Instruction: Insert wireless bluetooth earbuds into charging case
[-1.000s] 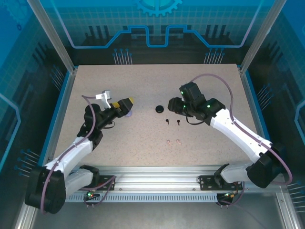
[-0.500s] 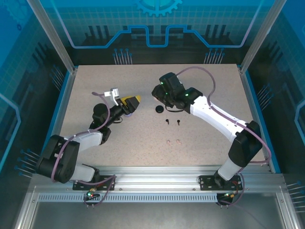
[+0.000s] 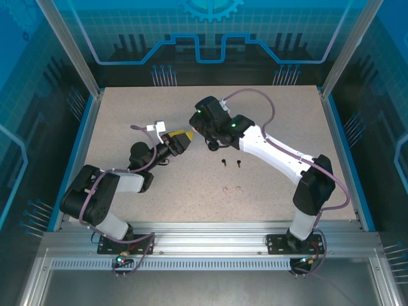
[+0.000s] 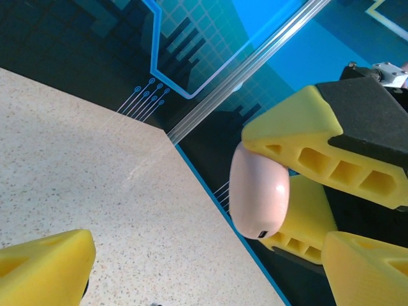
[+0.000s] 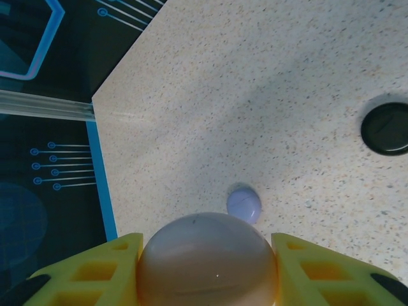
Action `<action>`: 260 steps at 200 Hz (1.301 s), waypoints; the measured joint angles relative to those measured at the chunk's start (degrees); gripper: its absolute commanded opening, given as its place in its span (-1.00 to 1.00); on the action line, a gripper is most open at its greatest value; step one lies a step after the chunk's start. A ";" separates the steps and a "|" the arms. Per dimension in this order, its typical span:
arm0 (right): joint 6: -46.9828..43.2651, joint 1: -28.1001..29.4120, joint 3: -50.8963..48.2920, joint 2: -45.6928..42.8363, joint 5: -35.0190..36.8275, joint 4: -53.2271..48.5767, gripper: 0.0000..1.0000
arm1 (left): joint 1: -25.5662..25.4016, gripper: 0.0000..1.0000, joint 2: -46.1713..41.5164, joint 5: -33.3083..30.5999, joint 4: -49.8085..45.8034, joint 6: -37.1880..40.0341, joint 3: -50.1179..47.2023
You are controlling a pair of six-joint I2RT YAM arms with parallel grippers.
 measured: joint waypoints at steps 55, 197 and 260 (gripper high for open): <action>0.42 1.22 2.05 1.09 0.13 -0.44 -0.27 | -0.04 0.61 0.00 0.46 0.76 -0.02 0.00; 1.03 2.29 2.29 2.27 0.72 -0.42 -0.27 | -0.09 0.15 0.00 0.90 1.29 -0.02 0.37; 1.05 2.34 2.29 2.27 0.72 -0.35 -0.27 | -1.01 0.07 0.11 0.87 1.55 0.00 0.85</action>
